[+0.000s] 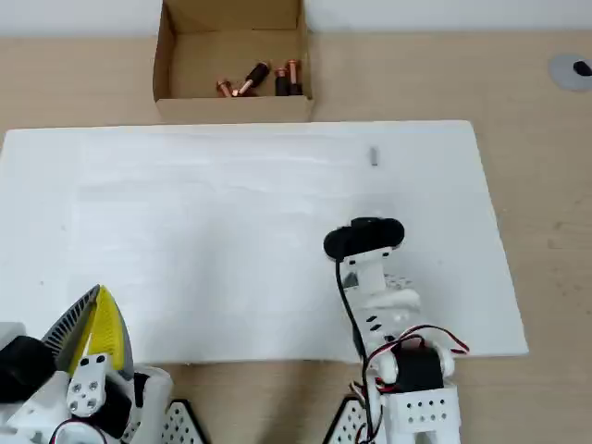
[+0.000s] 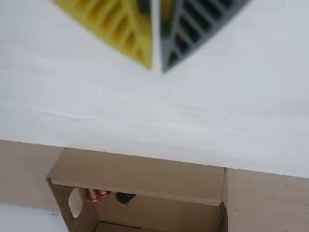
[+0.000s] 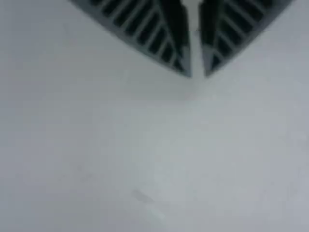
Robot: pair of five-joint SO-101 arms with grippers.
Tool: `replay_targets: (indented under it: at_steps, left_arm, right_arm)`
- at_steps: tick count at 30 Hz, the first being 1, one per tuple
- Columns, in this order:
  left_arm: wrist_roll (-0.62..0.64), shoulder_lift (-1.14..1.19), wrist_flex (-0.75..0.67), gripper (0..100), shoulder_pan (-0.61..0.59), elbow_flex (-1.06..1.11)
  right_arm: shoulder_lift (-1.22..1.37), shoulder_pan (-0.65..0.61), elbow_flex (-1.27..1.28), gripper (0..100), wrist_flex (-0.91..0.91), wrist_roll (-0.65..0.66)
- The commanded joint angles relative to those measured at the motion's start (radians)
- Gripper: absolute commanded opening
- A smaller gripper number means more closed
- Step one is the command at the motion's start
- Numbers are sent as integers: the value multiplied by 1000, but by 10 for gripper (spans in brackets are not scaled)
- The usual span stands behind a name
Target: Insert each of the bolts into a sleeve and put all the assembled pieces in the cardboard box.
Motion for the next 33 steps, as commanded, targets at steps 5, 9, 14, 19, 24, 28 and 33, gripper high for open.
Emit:
replay_targets:
  at_steps: [5,9,14,19,24,28,33]
  left_arm:
    - [6,-2,-3,7,-9,-9]
    - [6,-2,-3,7,-9,-9]
    - [6,-2,-3,7,-9,-9]
    - [6,-2,-3,7,-9,-9]
    - [6,-2,-3,7,-9,-9]
    - [6,-2,-3,7,-9,-9]
    - [6,-2,-3,7,-9,-9]
  right_arm:
    - [-105,18,1,10,-20,6]
    - [-105,18,1,10,-20,6]
    - [-105,18,1,10,-20,6]
    - [-105,18,1,10,-20,6]
    - [-105,18,1,10,-20,6]
    - [-105,18,1,10,-20,6]
    - [-105,18,1,10,-20,6]
